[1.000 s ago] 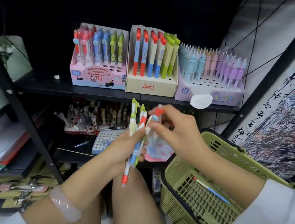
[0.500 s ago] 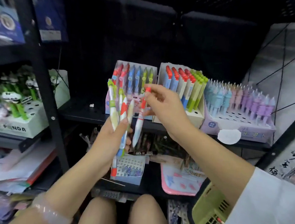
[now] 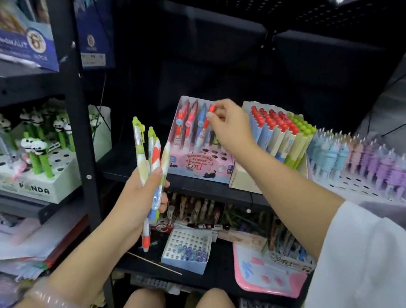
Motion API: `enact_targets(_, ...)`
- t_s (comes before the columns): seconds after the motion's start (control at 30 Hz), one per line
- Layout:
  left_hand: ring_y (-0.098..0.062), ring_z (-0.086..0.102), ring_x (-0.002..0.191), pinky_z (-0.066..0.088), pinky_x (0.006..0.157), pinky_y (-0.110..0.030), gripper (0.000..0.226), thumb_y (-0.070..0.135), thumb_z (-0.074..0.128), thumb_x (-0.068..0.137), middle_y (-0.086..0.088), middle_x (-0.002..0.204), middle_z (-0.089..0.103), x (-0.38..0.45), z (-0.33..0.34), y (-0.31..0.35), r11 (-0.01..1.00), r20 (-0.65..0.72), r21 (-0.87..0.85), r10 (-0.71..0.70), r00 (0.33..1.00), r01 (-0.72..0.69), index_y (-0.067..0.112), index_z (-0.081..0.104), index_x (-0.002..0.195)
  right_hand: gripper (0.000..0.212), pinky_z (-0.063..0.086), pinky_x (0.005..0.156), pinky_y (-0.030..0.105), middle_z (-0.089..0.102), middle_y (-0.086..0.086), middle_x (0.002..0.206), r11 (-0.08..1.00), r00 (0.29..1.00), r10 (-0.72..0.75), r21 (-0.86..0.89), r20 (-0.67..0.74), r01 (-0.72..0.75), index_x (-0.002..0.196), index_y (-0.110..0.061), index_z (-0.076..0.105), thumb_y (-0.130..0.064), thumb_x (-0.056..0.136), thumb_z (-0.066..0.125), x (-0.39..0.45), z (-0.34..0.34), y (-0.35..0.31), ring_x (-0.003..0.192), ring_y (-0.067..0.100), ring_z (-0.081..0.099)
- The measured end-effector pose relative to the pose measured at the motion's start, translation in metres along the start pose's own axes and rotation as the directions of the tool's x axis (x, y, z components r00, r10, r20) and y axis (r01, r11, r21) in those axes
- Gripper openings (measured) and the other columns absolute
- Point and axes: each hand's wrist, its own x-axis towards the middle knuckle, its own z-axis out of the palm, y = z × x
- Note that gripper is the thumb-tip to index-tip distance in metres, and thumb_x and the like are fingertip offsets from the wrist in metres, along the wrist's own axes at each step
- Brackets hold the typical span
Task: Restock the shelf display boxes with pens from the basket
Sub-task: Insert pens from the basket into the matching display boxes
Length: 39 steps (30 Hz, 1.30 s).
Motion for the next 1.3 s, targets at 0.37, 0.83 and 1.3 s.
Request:
enact_targets(0.37, -0.004, 0.051, 0.046, 0.046, 0.047, -0.023, 0.02, 0.033, 0.043, 0.097, -0.001, 0.077, 0.057, 0.004, 0.01, -0.003, 1.0, 0.025, 0.0, 0.03, 0.999, -0.03, 0.02, 0.054, 0.106, 0.02, 0.052, 0.079, 0.032, 0.067, 0.013, 0.085, 0.91, 0.974, 0.089, -0.413, 0.209, 0.006, 0.092, 0.003, 0.065, -0.012, 0.093, 0.052, -0.014, 0.01, 0.01, 0.085, 0.026, 0.064)
enact_targets(0.83, -0.01, 0.067, 0.061, 0.052, 0.047, -0.024, 0.018, 0.03, 0.044, 0.097, 0.006, 0.065, 0.067, 0.003, 0.024, -0.002, 0.968, -0.087, -0.222, 0.096, 0.992, -0.113, 0.015, 0.054, 0.099, 0.016, 0.057, 0.058, 0.021, 0.065, 0.005, 0.069, 0.781, 0.712, 0.295, 0.269, 0.637, -0.564, 0.102, -0.013, 0.047, -0.022, 0.092, 0.057, -0.121, 0.018, -0.013, 0.054, 0.011, 0.064)
enact_targets(1.3, -0.026, 0.068, 0.071, 0.057, 0.056, -0.029, 0.019, 0.022, 0.042, 0.098, -0.012, 0.079, 0.058, 0.008, 0.015, -0.001, 0.916, -0.119, -0.402, -0.055, 0.991, 0.002, 0.006, 0.049, 0.106, 0.022, 0.056, 0.074, 0.02, 0.061, -0.002, 0.092, 0.978, 0.956, 0.047, 0.181, 0.289, -0.103, 0.093, -0.031, 0.063, -0.01, 0.091, 0.058, -0.077, -0.034, 0.015, 0.073, 0.002, 0.06)
